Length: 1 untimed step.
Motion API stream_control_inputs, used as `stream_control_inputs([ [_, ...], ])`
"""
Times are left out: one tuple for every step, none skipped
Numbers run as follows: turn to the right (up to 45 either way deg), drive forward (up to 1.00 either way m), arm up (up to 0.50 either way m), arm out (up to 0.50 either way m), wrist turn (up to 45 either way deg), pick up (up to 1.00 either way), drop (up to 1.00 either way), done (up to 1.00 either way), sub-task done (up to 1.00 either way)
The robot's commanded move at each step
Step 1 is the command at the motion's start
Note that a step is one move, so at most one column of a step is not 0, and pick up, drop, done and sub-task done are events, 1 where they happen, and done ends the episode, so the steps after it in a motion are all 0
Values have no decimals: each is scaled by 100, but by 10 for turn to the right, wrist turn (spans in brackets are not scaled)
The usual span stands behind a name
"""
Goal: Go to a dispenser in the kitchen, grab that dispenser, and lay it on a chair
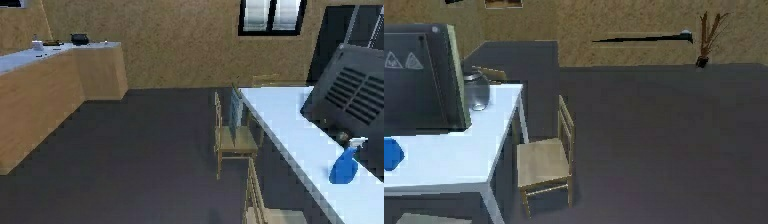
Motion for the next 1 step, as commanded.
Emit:
stream_control_inputs([
  [-420, 0, 0, 0, 0, 0, 0, 0, 0],
])
